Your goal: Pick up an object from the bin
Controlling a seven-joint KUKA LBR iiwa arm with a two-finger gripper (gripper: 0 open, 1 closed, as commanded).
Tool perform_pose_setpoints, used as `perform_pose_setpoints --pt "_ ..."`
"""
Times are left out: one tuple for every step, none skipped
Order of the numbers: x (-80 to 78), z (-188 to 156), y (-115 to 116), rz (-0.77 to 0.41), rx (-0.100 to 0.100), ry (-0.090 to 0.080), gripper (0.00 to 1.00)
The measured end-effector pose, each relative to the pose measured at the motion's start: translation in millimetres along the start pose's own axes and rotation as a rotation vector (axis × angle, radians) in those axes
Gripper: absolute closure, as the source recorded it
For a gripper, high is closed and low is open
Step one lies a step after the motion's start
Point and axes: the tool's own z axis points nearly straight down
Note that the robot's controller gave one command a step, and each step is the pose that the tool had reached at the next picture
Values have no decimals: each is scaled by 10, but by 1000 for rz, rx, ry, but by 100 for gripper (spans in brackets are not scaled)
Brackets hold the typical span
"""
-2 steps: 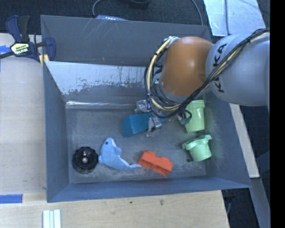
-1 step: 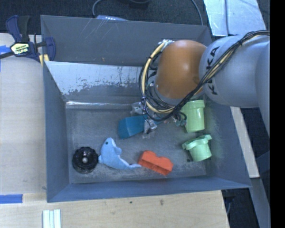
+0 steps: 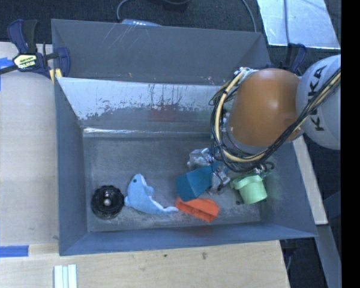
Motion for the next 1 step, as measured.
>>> perform_pose_setpoints --pt "0 0 1 0 0 0 100"
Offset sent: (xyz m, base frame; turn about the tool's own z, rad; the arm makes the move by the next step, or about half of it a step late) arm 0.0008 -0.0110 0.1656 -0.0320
